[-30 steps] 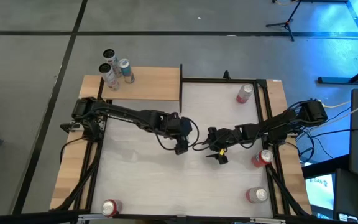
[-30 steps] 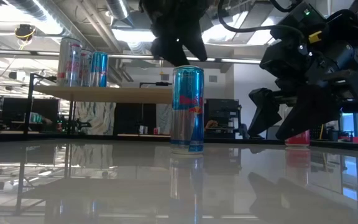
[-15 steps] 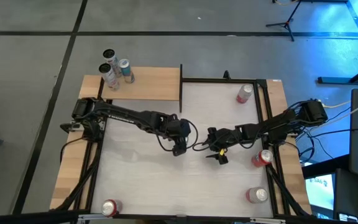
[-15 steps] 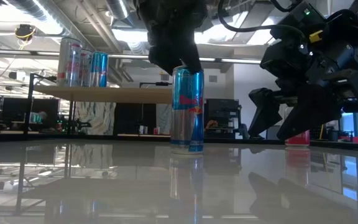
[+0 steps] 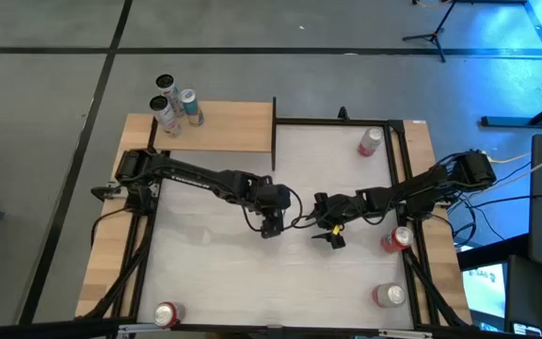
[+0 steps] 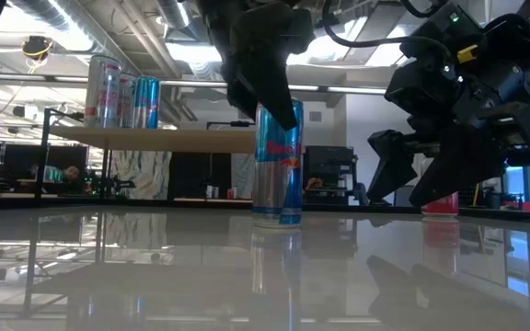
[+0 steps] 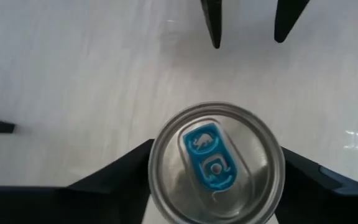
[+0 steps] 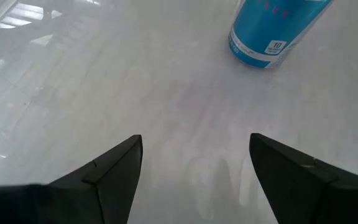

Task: Place canned beverage on shelf
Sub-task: Put the blue soda can on the shelf aligned with the blue soda can

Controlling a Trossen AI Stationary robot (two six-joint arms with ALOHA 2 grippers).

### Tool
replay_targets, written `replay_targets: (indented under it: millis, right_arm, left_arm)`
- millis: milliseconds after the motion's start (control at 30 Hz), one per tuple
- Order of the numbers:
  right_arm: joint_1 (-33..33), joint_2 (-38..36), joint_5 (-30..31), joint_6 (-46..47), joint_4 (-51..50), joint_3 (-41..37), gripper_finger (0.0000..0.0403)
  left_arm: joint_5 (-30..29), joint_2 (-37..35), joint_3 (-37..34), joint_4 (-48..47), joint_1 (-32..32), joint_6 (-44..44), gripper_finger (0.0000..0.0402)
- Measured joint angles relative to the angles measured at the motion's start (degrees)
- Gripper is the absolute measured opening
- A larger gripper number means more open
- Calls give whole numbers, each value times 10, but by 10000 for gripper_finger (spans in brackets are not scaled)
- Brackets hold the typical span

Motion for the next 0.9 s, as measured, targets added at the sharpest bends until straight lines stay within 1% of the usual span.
replay_targets:
  millis: [100,200,333,400,633,767,900]
  right_arm:
    - [0,0,0,0,0,0,293]
    - [0,0,0,0,0,0,293]
    - [0,0,0,0,-2,0,293]
    - [0,0,0,0,-2,0,293]
    - [0,0,0,0,-3,0,293]
    - [0,0,-5,0,-2,0,293]
    - [0,0,-5,0,-1,0,293]
  left_arm:
    - [3,0,0,0,0,17,210]
    - [2,-4,0,-3,0,35,209]
    - [0,-27,4,-35,-2,42,209]
    - [-10,-45,19,-68,-3,33,209]
    - [-77,-117,65,-224,-10,10,209]
    - [-129,-175,71,-315,0,-15,209]
    - [-137,-230,71,-361,16,-25,209]
